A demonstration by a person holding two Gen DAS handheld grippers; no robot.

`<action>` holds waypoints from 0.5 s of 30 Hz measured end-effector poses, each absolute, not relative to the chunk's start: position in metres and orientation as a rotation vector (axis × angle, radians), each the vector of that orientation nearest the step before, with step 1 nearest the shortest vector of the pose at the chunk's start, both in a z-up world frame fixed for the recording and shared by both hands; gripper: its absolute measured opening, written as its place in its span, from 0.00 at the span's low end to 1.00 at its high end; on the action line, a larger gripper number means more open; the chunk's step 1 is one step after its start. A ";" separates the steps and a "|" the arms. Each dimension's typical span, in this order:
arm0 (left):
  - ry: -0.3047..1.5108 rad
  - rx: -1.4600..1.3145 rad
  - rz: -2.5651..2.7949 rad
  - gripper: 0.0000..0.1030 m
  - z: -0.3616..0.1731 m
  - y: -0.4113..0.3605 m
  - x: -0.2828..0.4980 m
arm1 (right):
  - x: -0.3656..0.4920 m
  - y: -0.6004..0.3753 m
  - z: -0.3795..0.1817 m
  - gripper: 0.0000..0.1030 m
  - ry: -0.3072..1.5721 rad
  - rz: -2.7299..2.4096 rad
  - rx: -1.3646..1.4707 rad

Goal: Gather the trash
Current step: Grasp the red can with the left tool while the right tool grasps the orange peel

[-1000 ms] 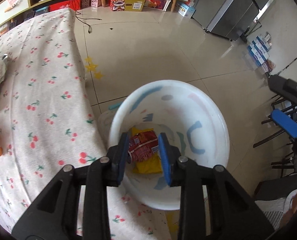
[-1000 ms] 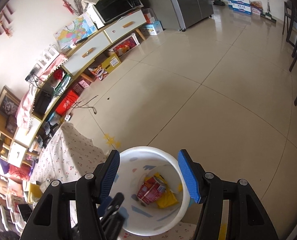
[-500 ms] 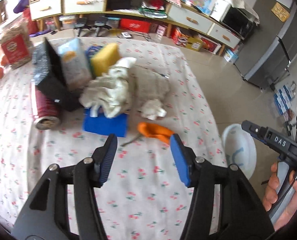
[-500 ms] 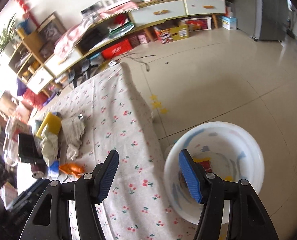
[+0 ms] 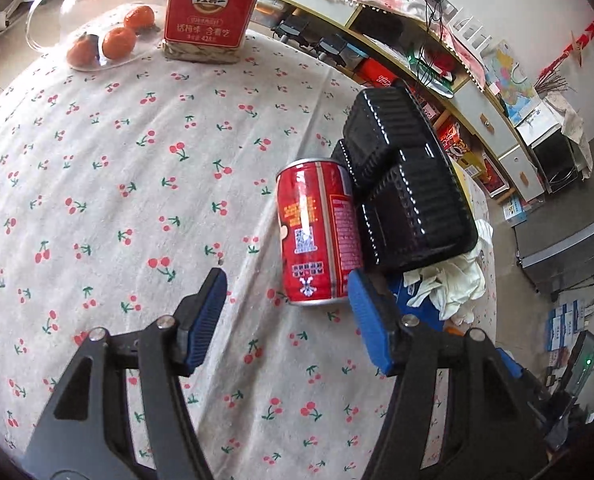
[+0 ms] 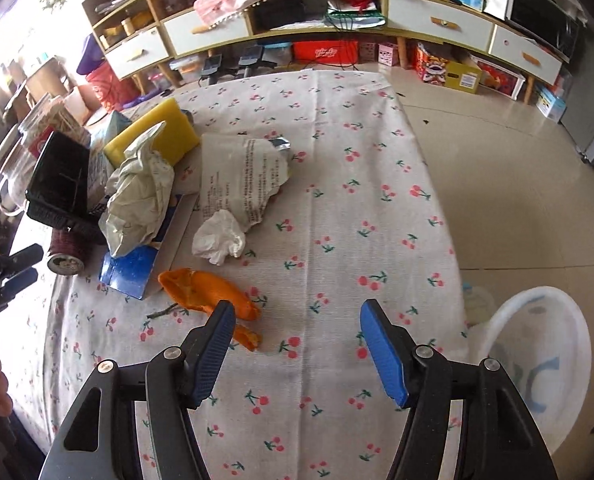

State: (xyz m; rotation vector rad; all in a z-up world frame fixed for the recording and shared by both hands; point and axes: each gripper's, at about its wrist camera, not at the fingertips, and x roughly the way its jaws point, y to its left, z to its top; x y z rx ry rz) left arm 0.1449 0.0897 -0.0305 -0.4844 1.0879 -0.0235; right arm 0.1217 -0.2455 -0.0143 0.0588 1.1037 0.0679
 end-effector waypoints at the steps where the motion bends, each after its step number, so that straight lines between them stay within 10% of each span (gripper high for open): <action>1: 1.088 -0.488 -0.021 0.62 -0.032 0.090 0.149 | 0.123 -0.240 -0.016 0.64 1.102 0.084 0.051; 11: 1.073 -0.467 -0.080 0.65 -0.032 0.080 0.167 | 0.134 -0.203 -0.039 0.60 1.116 0.171 -0.042; 15: 1.065 -0.485 -0.111 0.65 -0.037 0.086 0.163 | 0.131 -0.191 -0.039 0.30 1.113 0.212 -0.068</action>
